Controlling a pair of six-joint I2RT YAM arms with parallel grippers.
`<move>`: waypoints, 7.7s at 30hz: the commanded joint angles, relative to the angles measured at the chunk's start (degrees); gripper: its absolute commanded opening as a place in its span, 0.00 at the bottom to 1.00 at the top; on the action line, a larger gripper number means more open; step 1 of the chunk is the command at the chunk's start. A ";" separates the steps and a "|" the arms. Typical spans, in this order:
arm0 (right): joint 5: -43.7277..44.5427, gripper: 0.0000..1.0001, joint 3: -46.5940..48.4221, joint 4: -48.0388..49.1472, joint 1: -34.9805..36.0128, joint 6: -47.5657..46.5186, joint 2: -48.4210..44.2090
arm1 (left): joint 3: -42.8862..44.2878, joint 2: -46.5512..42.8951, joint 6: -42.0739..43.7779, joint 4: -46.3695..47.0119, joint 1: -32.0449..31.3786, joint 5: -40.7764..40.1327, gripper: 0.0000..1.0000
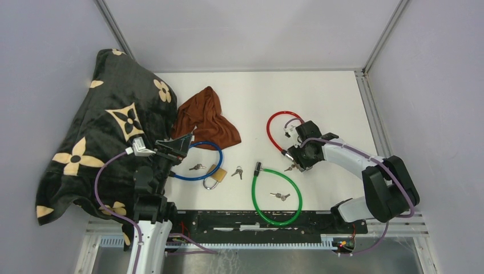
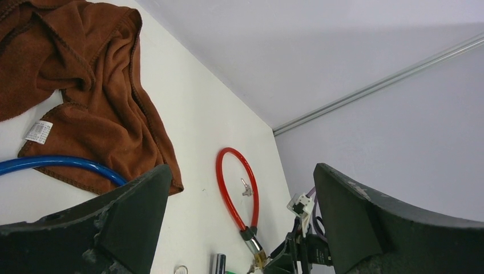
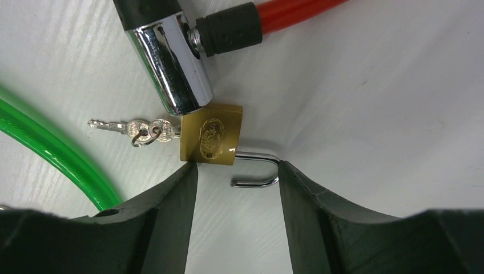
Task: Lock with the key
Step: Pick up the lock from the center of the board, then lock the lock.
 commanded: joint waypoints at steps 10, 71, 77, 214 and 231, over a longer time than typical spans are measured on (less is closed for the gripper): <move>-1.47 0.71 5.39 -3.86 0.61 -6.93 2.36 | 0.22 0.50 0.72 2.85 0.23 0.99 0.99; -46.10 0.00 -0.99 13.79 5.92 -9.37 -14.68 | 35.96 74.69 86.78 8.53 -42.50 41.50 0.74; -45.49 0.00 0.29 13.29 7.43 -10.10 -14.76 | 36.14 75.50 88.32 4.77 -42.67 40.83 0.68; -51.91 0.54 7.00 18.76 15.38 -16.67 -27.09 | 14.69 43.19 44.85 46.98 -43.32 22.79 0.02; -46.99 0.57 -1.20 40.60 14.56 -1.41 -37.48 | 13.20 42.37 39.54 57.26 -42.66 32.77 0.02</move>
